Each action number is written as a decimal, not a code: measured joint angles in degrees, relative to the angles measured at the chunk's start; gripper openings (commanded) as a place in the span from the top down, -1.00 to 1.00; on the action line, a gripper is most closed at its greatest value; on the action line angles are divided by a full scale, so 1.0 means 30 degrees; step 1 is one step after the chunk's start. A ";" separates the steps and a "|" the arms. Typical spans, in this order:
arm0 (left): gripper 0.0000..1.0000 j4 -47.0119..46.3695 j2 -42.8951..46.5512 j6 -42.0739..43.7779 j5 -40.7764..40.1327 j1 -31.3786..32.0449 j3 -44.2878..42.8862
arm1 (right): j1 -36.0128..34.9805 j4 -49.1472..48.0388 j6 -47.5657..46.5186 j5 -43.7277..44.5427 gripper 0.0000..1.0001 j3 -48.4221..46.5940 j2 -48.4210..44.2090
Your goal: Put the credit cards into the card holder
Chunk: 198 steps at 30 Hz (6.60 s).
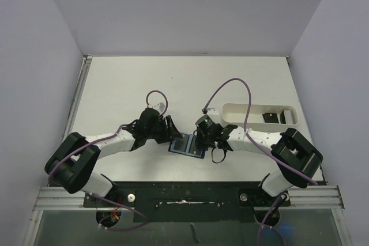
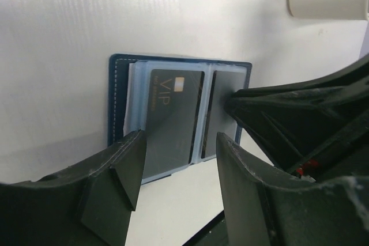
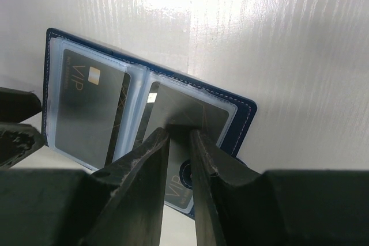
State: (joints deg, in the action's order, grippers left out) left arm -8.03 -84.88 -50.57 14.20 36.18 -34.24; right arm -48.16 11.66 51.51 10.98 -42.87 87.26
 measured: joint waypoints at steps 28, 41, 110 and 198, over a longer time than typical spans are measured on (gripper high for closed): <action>0.01 -0.0124 -0.0714 0.0408 -0.0146 0.0459 -0.0109 | 0.0000 -0.0131 -0.0029 0.0160 0.54 0.0015 0.0051; 0.09 -0.1348 0.0233 -0.1129 0.1450 0.0765 0.0117 | 0.0000 -0.0561 -0.0029 0.0189 0.54 0.0051 0.0175; -0.14 0.4466 0.0262 0.2492 -0.3300 0.0925 -0.1982 | 1.4433 0.5654 -1.2276 0.5996 0.08 -0.6156 -0.0517; 0.04 0.0401 0.0328 -0.0262 0.0306 0.1931 0.0823 | 0.7898 0.9821 -1.1584 0.6404 1.00 -0.6564 -0.7096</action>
State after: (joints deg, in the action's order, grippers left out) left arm -6.83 -83.90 -51.35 15.11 41.98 -31.77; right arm -24.47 41.12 16.75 30.20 -62.57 65.98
